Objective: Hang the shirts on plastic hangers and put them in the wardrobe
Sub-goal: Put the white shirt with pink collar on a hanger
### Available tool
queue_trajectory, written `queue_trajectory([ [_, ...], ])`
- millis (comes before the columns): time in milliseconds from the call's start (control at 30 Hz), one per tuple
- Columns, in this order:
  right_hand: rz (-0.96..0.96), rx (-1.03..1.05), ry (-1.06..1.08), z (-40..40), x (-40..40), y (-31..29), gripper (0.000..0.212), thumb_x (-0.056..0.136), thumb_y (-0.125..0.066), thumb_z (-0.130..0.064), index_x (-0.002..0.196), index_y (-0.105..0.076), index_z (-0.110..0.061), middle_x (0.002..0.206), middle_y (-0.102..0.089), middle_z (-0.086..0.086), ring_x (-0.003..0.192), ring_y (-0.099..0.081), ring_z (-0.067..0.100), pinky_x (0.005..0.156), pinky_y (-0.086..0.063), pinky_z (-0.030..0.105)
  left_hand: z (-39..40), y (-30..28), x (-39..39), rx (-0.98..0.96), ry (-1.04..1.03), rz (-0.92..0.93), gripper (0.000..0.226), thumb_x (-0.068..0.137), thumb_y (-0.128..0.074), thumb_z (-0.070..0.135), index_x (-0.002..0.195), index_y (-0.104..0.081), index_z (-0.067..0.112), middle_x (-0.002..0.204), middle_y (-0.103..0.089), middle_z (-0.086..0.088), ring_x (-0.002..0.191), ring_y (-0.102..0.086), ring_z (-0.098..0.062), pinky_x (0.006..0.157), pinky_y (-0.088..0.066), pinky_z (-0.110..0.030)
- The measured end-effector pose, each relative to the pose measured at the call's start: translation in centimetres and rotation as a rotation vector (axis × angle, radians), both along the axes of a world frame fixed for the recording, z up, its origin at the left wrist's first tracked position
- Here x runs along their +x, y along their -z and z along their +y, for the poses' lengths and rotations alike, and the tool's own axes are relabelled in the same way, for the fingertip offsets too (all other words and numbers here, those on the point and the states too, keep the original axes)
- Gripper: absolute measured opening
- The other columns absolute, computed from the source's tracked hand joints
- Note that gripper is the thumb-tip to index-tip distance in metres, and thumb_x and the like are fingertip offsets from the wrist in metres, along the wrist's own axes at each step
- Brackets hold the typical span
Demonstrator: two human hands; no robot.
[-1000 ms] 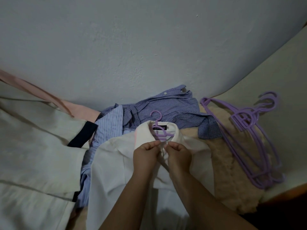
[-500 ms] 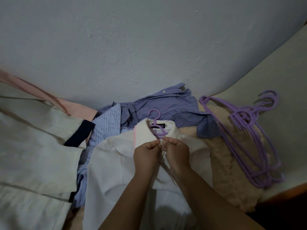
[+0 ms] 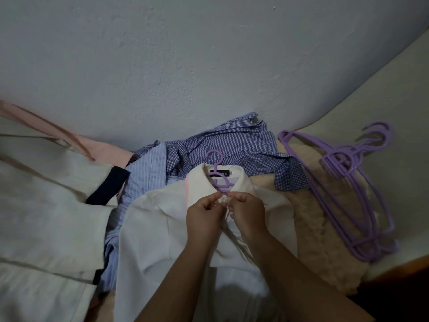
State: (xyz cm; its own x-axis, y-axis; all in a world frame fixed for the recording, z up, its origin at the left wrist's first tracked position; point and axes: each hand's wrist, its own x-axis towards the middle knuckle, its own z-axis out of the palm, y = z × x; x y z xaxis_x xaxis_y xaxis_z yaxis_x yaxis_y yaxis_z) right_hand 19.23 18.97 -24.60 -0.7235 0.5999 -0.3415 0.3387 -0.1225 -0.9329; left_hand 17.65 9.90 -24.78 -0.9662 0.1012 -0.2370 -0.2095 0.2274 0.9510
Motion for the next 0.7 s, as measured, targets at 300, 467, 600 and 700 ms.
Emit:
queue_trajectory([
  [300,0.001,-0.003,-0.096,0.7,-0.2,-0.1,0.02,0.088,-0.054,0.0,0.101,-0.069,-0.002,0.069,-0.061,-0.003,0.065,-0.056,0.006,0.064,-0.047,0.015,-0.3,0.1,-0.2,-0.016,0.035,-0.002,0.028,0.084,-0.068,0.012,0.111,-0.071,0.02,0.096,-0.074,0.002,0.087,-0.068,-0.009,0.088,-0.055,-0.032],
  [467,-0.022,0.017,-0.153,0.9,-0.1,0.1,0.02,0.089,-0.053,0.001,0.099,-0.07,-0.002,0.068,-0.062,-0.001,0.06,-0.055,0.004,0.049,-0.042,0.005,-0.2,0.5,-0.4,0.068,0.042,-0.077,0.032,0.079,-0.071,0.004,0.108,-0.071,0.018,0.09,-0.075,0.001,0.088,-0.071,-0.015,0.089,-0.056,-0.036],
  [600,0.002,0.075,-0.175,1.0,0.0,0.8,0.021,0.09,-0.052,-0.002,0.102,-0.07,-0.001,0.093,-0.071,0.009,0.082,-0.064,0.014,0.07,-0.049,0.013,-0.2,0.9,-0.7,0.17,0.079,-0.155,0.029,0.075,-0.07,0.009,0.103,-0.073,0.019,0.093,-0.075,-0.005,0.093,-0.071,-0.024,0.093,-0.053,-0.043],
  [700,0.044,0.068,-0.215,1.0,0.2,1.1,0.021,0.091,-0.053,-0.004,0.103,-0.07,-0.005,0.095,-0.072,0.006,0.087,-0.066,0.014,0.075,-0.05,0.015,0.0,1.1,-1.2,0.227,0.033,-0.209,0.023,0.081,-0.066,0.013,0.103,-0.074,0.013,0.092,-0.075,-0.009,0.093,-0.07,-0.027,0.093,-0.053,-0.042],
])
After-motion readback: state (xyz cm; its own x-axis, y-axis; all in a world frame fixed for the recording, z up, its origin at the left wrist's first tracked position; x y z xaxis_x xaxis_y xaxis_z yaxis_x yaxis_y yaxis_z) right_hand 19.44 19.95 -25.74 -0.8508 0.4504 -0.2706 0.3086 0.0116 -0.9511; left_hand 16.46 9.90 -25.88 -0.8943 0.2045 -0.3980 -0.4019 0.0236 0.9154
